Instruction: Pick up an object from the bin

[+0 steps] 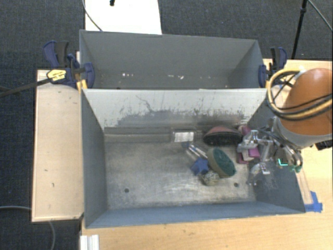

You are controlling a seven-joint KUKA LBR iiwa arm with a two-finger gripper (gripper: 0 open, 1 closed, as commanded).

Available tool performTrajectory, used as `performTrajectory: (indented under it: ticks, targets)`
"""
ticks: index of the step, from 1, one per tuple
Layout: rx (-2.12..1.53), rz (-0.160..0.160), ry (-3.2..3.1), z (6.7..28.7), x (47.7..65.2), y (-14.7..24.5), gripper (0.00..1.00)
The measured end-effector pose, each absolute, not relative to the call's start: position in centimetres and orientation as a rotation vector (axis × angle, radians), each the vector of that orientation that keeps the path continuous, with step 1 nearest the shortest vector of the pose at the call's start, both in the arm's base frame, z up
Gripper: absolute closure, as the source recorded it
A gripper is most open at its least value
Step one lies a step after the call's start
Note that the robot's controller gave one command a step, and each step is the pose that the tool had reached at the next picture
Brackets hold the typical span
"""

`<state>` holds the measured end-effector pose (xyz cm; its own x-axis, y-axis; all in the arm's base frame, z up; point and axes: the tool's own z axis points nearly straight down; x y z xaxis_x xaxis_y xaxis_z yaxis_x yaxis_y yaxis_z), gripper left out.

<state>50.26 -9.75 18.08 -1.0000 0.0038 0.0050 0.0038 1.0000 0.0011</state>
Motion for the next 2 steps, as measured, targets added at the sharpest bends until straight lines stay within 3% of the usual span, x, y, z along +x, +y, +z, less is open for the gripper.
performTrajectory:
  ticks: [1,2]
  targets:
    - [0.412,-0.002,-3.115,8.1,54.7,-6.7,0.00]
    - [0.664,0.004,-3.083,7.4,52.3,-0.9,0.00]
